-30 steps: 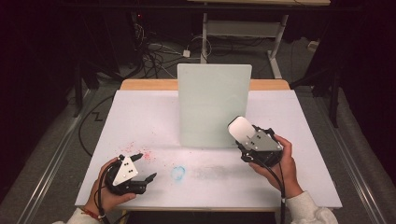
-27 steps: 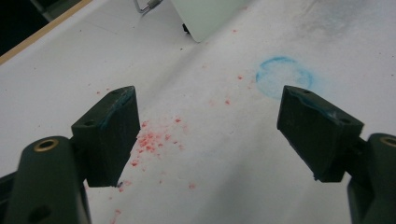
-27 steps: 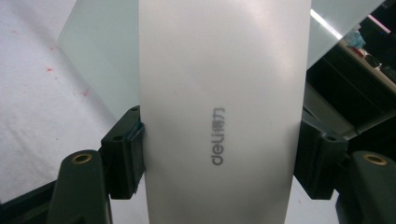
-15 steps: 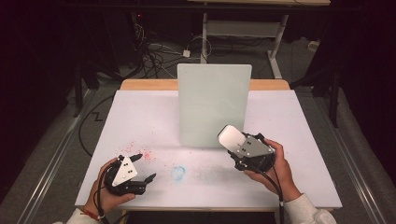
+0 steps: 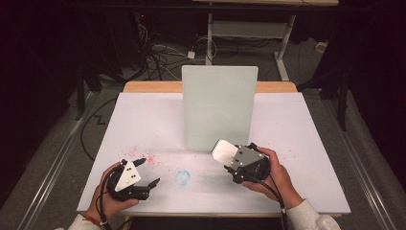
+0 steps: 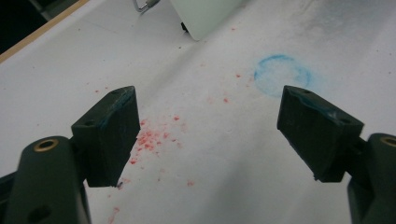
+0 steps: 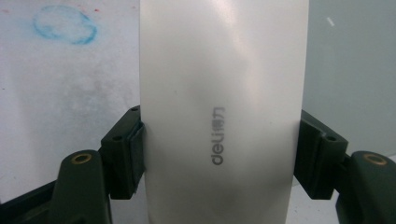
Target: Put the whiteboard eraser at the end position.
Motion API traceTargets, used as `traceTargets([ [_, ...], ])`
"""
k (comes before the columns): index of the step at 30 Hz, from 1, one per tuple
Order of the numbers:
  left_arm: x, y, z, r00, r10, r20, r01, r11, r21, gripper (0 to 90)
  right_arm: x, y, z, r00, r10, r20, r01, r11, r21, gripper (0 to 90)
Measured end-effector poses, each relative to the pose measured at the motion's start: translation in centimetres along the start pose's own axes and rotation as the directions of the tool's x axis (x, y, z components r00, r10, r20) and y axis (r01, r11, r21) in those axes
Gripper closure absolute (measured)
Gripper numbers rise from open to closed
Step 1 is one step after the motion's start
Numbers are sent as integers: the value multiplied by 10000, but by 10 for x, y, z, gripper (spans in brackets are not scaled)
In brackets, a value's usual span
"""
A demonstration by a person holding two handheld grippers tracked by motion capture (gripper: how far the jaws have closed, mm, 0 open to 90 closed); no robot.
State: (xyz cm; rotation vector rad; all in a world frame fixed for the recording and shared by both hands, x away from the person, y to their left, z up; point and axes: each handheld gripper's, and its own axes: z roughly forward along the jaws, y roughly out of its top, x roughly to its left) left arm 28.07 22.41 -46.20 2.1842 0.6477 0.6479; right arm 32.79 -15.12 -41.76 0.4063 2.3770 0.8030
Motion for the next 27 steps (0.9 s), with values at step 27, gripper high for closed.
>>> traceTargets([
  [27,0,-2,3,9999,80,117,-82,9998,199,204,30,5,51,9725,-781,-2194,1116,9832,1446,306],
])
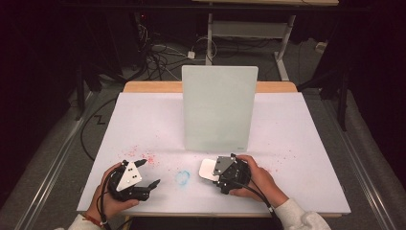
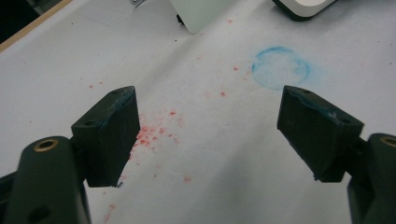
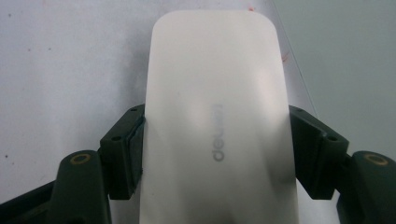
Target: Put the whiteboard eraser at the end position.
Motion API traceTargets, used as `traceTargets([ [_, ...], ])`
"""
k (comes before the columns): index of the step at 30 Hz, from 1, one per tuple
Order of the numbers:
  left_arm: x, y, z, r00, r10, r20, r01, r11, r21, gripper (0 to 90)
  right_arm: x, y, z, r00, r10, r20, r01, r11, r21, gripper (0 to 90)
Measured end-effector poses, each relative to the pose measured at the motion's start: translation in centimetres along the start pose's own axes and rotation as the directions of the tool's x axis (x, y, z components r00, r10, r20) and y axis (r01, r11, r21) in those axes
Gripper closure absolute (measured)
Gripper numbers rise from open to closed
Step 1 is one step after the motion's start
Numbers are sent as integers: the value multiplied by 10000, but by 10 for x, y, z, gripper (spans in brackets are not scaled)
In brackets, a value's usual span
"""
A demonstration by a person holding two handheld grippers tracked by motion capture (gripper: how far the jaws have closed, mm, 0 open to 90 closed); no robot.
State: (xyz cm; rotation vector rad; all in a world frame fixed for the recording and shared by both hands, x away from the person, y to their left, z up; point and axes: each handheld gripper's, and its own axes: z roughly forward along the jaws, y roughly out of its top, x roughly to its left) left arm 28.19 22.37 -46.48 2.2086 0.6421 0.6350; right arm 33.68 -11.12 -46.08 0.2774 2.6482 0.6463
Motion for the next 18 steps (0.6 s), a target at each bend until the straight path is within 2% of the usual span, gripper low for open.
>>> traceTargets([
  [6,0,0,0,10000,27,28,-27,10000,-11,203,-3,-3,0,9995,289,-153,-292,9993,-229,304],
  [12,0,0,0,10000,31,39,-31,10000,5,203,-3,-4,0,9989,462,11,-461,9982,-373,295],
  [16,-1,0,0,10000,13,45,-13,10000,-2,204,-4,-5,-3,9976,696,42,-693,9958,-607,289],
  [18,-1,0,1,10000,10,35,-10,10000,1,203,-5,-5,-5,9978,662,90,-653,9946,-801,297],
])
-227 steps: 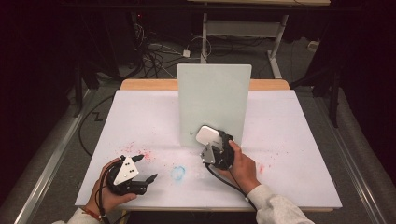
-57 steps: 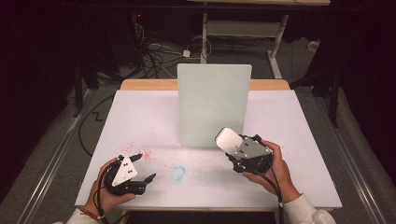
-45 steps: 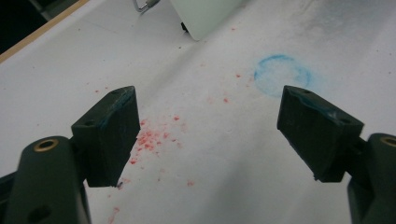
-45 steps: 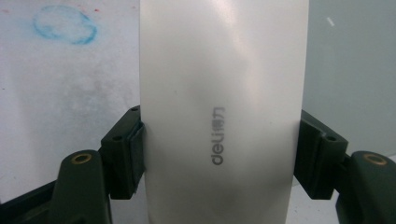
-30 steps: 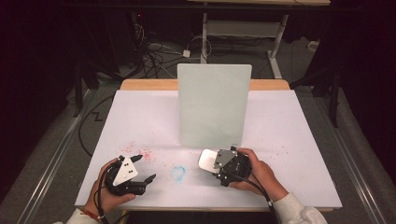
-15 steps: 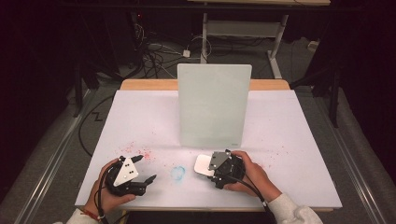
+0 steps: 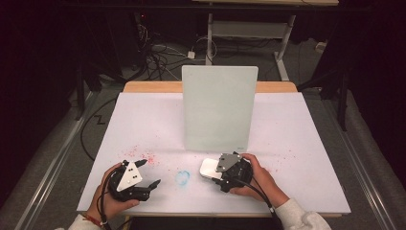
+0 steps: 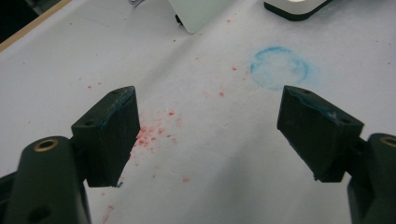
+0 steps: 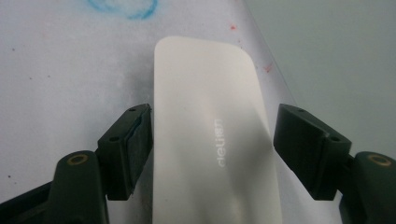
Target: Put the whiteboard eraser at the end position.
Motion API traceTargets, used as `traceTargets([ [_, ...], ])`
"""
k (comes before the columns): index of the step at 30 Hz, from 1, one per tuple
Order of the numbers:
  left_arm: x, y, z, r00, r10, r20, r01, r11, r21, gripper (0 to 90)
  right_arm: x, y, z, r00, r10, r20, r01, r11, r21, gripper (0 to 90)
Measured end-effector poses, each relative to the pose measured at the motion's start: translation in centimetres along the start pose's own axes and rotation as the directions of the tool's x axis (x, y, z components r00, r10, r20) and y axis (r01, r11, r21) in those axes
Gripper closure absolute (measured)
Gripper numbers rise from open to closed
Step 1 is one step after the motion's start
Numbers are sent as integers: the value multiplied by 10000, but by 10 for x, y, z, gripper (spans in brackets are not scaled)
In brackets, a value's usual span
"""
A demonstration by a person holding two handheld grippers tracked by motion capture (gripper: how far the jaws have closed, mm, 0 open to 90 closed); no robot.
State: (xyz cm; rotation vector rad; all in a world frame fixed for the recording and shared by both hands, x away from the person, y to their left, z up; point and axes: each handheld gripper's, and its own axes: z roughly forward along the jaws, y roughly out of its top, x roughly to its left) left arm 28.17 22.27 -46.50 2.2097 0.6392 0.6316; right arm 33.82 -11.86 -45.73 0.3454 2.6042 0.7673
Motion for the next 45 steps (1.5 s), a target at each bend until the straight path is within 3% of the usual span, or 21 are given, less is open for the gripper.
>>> traceTargets([
  [16,0,0,0,10000,9,11,-9,10000,-3,204,-3,4,-16,9983,367,454,-326,9956,-876,270],
  [23,0,0,-1,10000,1,11,-1,10000,3,204,-8,3,-28,9916,677,1102,-531,9901,-1300,233],
  [31,0,0,-2,10000,1,-21,-1,10000,-27,204,-15,2,-43,9718,1114,2080,-772,9831,-1659,201],
  [38,0,0,-2,10000,-4,-43,4,10000,-57,204,-22,-3,-55,9546,1450,2604,-939,9755,-1990,204],
  [45,0,0,-2,10000,-11,-40,11,10000,-58,203,-28,-9,-66,9316,1782,3169,-1072,9675,-2291,201],
])
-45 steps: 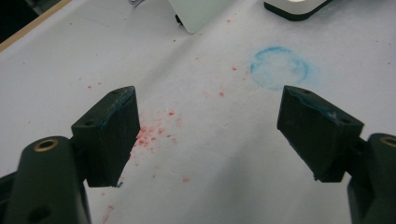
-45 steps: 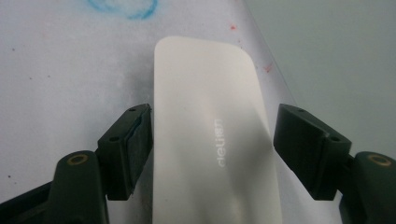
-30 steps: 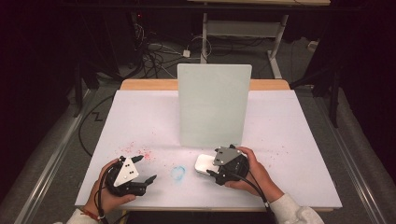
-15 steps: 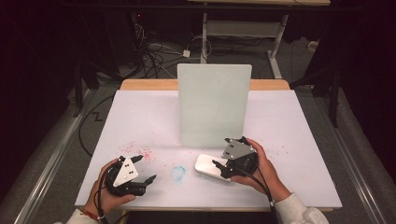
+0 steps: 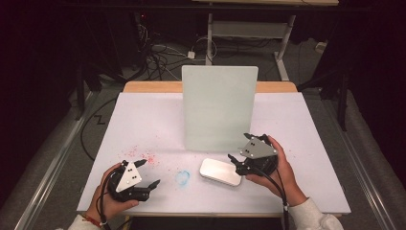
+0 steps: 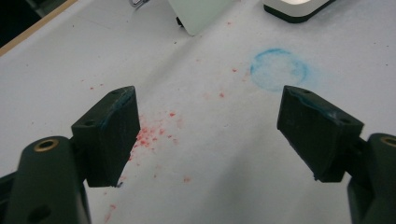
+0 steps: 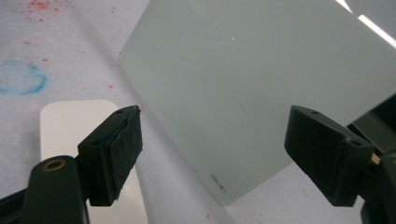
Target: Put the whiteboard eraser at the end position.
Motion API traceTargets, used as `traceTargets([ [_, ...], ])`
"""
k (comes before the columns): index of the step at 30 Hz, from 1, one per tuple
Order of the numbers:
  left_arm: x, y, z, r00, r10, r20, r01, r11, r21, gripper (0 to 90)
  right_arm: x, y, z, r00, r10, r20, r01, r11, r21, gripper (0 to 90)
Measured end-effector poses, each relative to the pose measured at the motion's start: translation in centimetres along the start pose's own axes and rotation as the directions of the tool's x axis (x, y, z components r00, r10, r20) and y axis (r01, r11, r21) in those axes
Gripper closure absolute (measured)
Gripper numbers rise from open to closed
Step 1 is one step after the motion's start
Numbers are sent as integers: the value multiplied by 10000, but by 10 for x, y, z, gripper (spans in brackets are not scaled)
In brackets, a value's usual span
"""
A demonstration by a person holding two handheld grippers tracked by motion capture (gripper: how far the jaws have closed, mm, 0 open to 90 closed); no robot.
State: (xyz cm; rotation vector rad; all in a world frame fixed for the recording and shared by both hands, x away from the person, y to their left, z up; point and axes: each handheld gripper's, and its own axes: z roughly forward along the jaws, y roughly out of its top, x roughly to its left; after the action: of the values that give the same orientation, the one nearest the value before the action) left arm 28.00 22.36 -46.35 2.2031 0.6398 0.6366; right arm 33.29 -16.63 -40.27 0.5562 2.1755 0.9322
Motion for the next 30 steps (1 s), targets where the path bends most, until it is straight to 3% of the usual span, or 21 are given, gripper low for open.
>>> traceTargets([
  [20,0,0,-1,10000,42,-29,-42,10000,20,198,-22,-16,-29,9911,635,1169,-591,9974,-400,203],
  [30,0,0,-1,10000,18,-40,-18,10000,5,198,-27,-33,-42,9862,832,1433,-787,9962,-365,203],
])
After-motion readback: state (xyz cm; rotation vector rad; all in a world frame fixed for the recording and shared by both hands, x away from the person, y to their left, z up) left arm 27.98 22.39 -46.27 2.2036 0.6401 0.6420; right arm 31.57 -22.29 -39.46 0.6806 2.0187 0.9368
